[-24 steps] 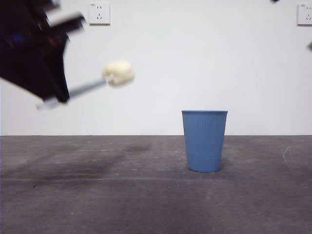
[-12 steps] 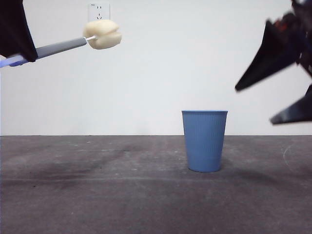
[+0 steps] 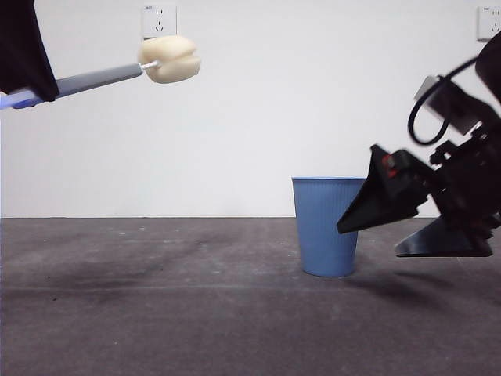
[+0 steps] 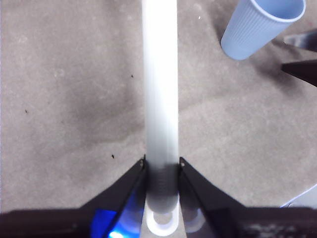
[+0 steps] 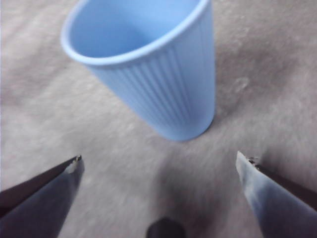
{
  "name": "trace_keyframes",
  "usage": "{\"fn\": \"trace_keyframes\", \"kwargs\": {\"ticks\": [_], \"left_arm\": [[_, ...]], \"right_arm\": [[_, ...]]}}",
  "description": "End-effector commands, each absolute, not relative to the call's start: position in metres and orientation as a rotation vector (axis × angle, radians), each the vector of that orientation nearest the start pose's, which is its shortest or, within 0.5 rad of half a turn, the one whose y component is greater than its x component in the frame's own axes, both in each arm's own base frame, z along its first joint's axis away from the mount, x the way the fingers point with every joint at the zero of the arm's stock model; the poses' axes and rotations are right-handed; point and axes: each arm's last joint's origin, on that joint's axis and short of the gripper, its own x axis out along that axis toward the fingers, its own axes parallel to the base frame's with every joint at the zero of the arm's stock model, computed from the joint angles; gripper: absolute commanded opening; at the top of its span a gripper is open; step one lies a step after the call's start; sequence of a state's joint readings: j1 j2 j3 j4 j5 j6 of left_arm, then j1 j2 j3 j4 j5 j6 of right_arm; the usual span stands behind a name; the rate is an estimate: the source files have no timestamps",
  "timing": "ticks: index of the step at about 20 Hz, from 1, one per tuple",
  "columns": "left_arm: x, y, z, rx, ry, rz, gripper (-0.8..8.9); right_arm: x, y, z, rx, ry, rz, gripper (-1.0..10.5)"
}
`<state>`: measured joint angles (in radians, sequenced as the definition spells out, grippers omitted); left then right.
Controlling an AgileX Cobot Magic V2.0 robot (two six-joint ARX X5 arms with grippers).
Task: Pick up the cup brush,pick up the cup,insert the brush into the cup,clean the cup,put the cup brush back,put the cup back to the fixed position on the table
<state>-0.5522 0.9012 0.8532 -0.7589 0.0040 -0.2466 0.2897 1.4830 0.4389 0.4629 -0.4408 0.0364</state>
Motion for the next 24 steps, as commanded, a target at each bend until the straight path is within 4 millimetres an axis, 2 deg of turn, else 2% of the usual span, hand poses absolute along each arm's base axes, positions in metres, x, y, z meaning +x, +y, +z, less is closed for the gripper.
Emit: {"fn": "trace_keyframes", "kwargs": {"ticks": [1,11,15,19,20,22,24], "left_arm": [[0.145,-0.09,0.289,0.003,0.838,-0.434,-0.08],[0.145,-0.09,0.289,0.003,0.838,-0.432,-0.08],[0.145,-0.09,0.289,0.003,0.838,-0.431,-0.08],[0.145,-0.09,0.289,0.004,0.837,-0.429,-0.08],[0.145,-0.09,0.289,0.004,0.837,-0.429,-0.08],[0.145,-0.09,0.289,0.004,0.837,-0.429,-0.08],[0.145,-0.09,0.289,0.004,0.837,-0.429,-0.08]], "right_arm": [[0.239,0.088,0.127,0.041,0.562,0.706,5.4],[0.254,0.104,0.097,0.003,0.423,0.721,5.4],[0.267,0.11,0.093,0.002,0.409,0.728,5.4],[0.278,0.118,0.098,-0.007,0.374,0.716,5.3],[0.28,0.119,0.099,-0.004,0.369,0.708,4.9],[0.282,0.119,0.101,-0.006,0.362,0.694,3.3],[0.282,0.119,0.101,-0.006,0.363,0.694,2.2]]}}
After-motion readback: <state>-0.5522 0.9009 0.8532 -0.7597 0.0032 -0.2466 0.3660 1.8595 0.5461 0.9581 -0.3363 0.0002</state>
